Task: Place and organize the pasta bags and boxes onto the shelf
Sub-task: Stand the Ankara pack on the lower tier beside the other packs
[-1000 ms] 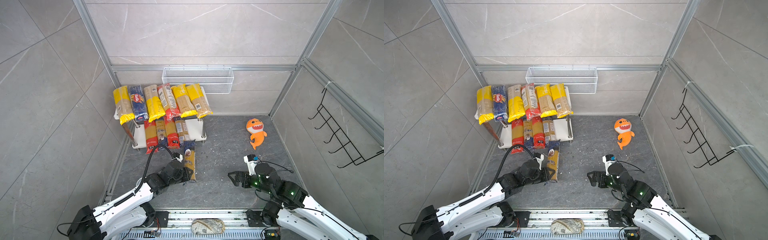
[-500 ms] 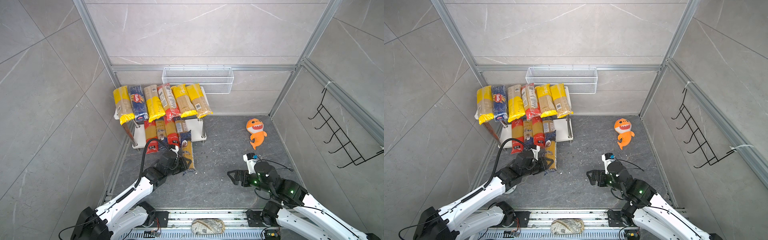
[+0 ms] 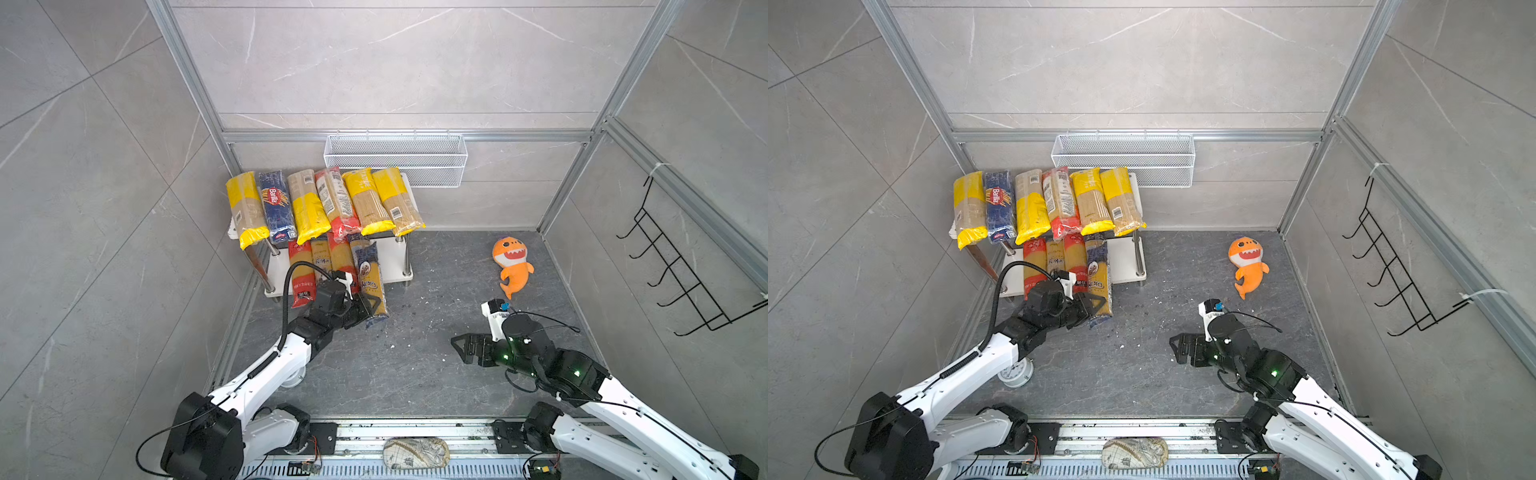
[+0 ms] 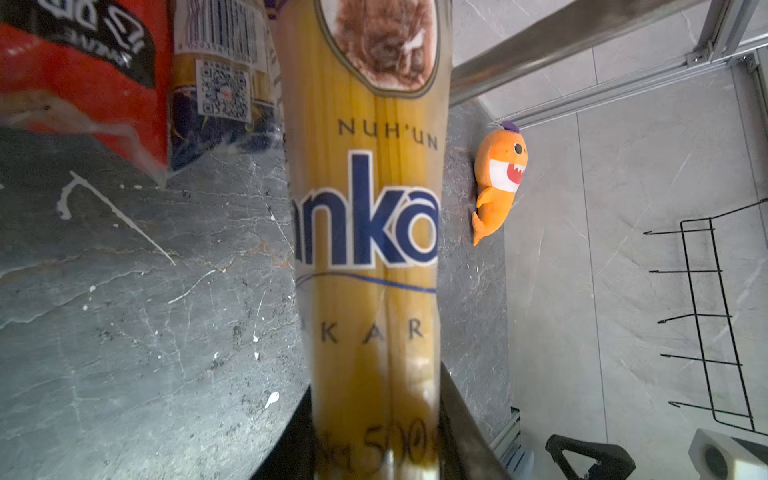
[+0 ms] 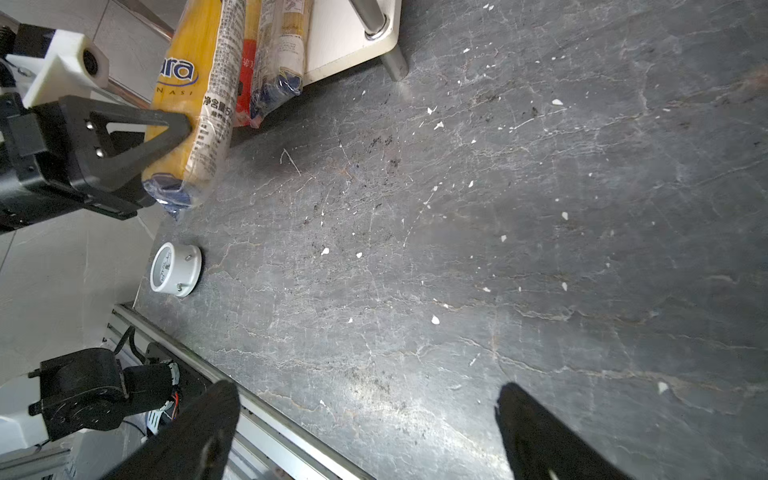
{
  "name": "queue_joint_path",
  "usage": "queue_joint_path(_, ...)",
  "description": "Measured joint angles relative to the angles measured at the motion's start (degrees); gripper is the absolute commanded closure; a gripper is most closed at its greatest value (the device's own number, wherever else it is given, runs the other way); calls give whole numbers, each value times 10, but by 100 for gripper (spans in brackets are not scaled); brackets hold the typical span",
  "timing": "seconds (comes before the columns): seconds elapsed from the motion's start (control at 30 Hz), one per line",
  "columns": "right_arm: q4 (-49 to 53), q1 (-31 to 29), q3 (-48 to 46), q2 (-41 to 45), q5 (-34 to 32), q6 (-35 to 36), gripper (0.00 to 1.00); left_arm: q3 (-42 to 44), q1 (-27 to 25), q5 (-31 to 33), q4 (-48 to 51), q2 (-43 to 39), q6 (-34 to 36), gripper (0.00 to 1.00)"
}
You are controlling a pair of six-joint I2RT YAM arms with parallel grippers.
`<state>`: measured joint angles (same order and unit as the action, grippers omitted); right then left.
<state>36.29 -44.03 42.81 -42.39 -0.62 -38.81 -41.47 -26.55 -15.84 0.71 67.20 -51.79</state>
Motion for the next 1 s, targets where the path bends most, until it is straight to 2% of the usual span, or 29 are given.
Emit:
queue_joint_path(0.43, 3, 0, 57, -56, -18, 19, 0, -59, 72, -69, -115, 145, -33, 100)
queue_joint_path(0.73, 18, 0, 81, -73, -45, 34, 0, -141, 82, -92, -170, 245, -44, 100)
queue_joint_path(1.0, 31, 3, 90, -75, -63, 42, 0, -178, 86, -109, -200, 324, -60, 100)
